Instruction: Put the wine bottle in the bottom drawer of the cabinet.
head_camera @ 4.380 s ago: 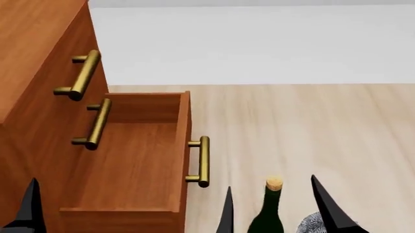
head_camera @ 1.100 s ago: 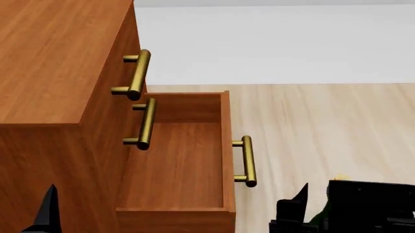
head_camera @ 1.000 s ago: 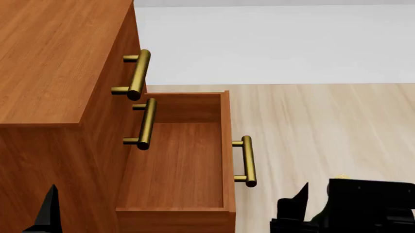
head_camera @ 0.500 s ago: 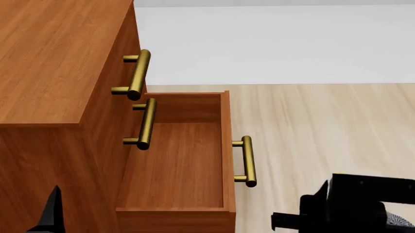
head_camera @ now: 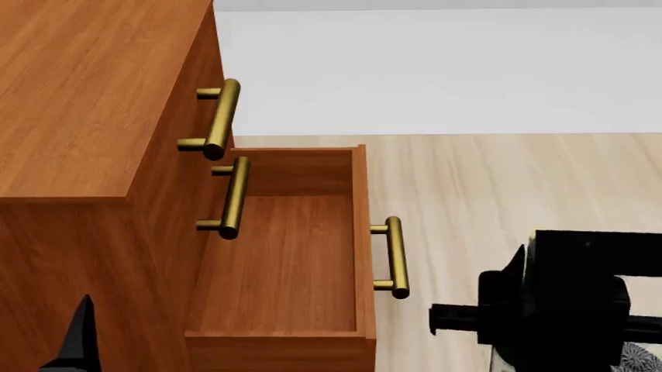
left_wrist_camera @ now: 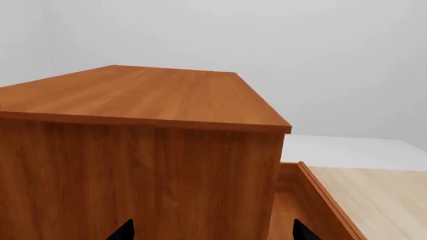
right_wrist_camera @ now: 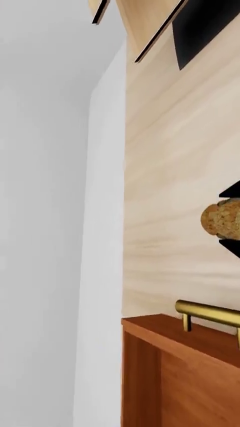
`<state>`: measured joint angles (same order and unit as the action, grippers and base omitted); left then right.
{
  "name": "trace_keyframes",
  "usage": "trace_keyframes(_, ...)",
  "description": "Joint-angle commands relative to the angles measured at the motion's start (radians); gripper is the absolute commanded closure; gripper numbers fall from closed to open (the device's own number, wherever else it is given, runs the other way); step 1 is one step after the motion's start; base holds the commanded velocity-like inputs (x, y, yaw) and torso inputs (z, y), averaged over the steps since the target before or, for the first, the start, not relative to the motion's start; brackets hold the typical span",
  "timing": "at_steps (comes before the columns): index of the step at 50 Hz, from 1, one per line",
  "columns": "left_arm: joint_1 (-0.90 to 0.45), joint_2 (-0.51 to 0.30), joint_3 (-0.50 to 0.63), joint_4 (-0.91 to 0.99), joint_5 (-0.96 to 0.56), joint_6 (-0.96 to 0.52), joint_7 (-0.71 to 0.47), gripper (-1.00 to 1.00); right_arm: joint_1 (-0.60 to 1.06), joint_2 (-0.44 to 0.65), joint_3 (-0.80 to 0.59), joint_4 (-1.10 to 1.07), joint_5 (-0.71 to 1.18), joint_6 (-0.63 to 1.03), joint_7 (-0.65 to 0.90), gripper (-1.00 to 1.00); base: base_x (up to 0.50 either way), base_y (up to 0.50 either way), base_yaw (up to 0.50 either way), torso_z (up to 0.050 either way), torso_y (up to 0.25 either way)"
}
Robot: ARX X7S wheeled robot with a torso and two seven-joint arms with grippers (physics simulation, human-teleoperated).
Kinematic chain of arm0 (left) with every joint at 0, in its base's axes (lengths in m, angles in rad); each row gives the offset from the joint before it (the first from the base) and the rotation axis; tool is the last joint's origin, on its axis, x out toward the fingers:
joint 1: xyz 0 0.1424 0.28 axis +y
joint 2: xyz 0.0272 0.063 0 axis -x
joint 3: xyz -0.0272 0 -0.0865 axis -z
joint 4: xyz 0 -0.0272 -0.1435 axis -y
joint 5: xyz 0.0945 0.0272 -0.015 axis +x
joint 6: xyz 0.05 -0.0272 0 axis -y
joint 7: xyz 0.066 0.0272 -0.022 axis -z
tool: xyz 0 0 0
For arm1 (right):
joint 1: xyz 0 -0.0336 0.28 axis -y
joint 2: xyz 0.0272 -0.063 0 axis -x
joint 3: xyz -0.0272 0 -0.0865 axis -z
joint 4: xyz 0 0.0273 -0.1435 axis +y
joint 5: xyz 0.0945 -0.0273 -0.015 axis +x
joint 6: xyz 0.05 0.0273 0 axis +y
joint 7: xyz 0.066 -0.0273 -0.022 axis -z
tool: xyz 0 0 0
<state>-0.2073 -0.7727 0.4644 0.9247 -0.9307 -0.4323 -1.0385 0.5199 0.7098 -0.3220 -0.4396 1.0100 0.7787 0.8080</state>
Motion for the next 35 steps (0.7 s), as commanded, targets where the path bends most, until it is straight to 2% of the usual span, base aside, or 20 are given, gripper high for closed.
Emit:
trace_keyframes(1, -0.004, -0.004, -0.003, 0.007, -0.013, -0.003, -0.014, -1.0, 0.113, 0.02, 0.038, -0.09, 0.099, 0.098, 0.028, 1.0, 0.0, 0.0, 0.0, 0.0, 0.0)
trace_keyframes(9, -0.017, 0.009, 0.013, -0.003, -0.02, -0.01, -0.004, -1.0, 0.271, 0.024, 0.054, -0.115, 0.245, 0.217, 0.1, 1.0, 0.0, 0.0, 0.0, 0.0, 0.0)
trace_keyframes(13, -0.012, 0.008, 0.013, -0.007, -0.022, -0.005, -0.001, -1.0, 0.33, 0.015, 0.093, -0.11, 0.346, 0.219, 0.085, 1.0, 0.0, 0.0, 0.0, 0.0, 0.003)
trace_keyframes(24, 0.02, 0.012, 0.013, -0.046, 0.004, 0.034, 0.032, -1.0, 0.596, -0.021, 0.002, -0.012, 0.388, 0.365, 0.093, 1.0, 0.0, 0.0, 0.0, 0.0, 0.0)
trace_keyframes(35, 0.023, 0.016, 0.024, -0.051, 0.015, 0.036, 0.039, -1.0, 0.733, -0.074, -0.028, 0.118, 0.372, 0.382, 0.026, 1.0, 0.0, 0.0, 0.0, 0.0, 0.001)
